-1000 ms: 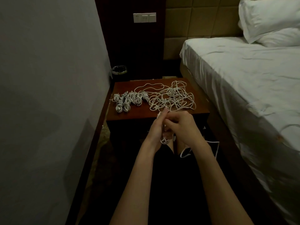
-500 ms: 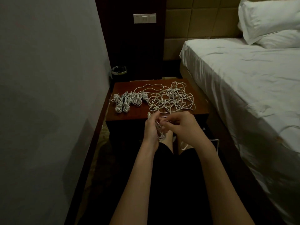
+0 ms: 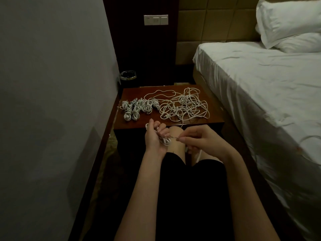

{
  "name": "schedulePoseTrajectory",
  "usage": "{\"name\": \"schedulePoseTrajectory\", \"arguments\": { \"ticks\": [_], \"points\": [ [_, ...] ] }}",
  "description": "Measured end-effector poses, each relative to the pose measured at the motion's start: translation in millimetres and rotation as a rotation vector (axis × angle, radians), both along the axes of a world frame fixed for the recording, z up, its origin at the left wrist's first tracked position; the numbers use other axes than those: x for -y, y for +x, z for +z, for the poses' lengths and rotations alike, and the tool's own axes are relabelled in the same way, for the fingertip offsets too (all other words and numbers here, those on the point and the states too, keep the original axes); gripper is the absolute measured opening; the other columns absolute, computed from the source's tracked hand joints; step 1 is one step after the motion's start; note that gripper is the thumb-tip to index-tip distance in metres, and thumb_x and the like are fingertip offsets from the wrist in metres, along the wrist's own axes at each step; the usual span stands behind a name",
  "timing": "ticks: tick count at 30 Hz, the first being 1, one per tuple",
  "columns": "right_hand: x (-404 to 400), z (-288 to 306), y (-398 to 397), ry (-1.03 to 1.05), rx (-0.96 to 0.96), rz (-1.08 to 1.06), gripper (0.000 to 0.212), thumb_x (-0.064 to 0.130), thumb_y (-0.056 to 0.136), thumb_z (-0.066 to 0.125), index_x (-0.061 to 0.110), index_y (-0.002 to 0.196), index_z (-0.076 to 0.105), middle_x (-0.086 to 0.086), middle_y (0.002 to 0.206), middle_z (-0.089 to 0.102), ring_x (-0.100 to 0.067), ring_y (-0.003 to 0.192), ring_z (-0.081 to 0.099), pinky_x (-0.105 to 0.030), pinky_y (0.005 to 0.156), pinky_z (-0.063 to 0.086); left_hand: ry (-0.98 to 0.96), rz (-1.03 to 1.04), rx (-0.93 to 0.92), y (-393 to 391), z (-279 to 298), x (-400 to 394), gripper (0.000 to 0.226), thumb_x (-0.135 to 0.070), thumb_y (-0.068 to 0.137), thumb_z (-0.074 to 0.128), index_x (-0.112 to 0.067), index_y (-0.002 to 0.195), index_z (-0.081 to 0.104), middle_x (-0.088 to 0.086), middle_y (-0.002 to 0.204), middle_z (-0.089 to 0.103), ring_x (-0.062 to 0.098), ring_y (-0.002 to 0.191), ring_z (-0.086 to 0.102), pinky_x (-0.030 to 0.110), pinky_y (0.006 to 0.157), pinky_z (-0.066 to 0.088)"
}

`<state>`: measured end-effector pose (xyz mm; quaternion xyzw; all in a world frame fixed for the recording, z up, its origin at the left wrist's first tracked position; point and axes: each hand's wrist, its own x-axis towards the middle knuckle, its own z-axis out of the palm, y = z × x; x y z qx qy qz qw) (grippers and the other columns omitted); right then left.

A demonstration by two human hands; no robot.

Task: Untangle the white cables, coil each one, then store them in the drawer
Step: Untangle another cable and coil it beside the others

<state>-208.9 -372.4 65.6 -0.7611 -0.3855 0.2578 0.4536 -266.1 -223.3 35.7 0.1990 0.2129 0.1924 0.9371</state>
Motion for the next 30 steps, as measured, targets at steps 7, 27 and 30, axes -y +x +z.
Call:
{"name": "schedulePoseTrajectory", "arguments": {
  "ticks": [7, 27, 30],
  "points": [
    [-3.8, -6.6, -0.1, -0.277, 0.102, 0.037, 0.037, 0.063, 0.069, 0.068, 0.029, 0.077, 0.078, -0.001, 0.059, 0.060, -0.015, 0.052, 0.048, -0.033, 0.057, 0.039, 0.006, -0.132, 0.043, -3.2, 0.9, -1.4, 0.045, -0.036, 0.105, 0.032, -0.019, 0.063, 0.034, -0.008, 0.038, 0.028, 0.002, 0.025, 0.025, 0.012, 0.026, 0.018],
    [-3.9, -5.6, 6.9, -0.221, 0.191, -0.134, 0.018, 0.036, 0.089, 0.064, 0.023, 0.084, 0.075, -0.010, 0.082, 0.068, -0.025, 0.077, 0.062, -0.046, 0.073, 0.051, 0.820, -0.524, -0.295, -1.4, -6.6, 13.8, 0.028, -0.034, 0.103, 0.041, -0.018, 0.081, 0.046, -0.004, 0.073, 0.046, 0.004, 0.053, 0.046, 0.015, 0.042, 0.034],
    [4.1, 3.8, 4.8, -0.151, 0.102, -0.118, 0.017, 0.027, 0.093, 0.060, 0.023, 0.086, 0.075, -0.011, 0.083, 0.068, -0.007, 0.062, 0.054, -0.023, 0.060, 0.042, 0.748, -0.538, -0.221, -3.0, -6.1, 15.3, 0.030, -0.027, 0.105, 0.037, -0.016, 0.077, 0.041, 0.003, 0.068, 0.043, 0.002, 0.035, 0.036, 0.012, 0.033, 0.023]
  ]
}}
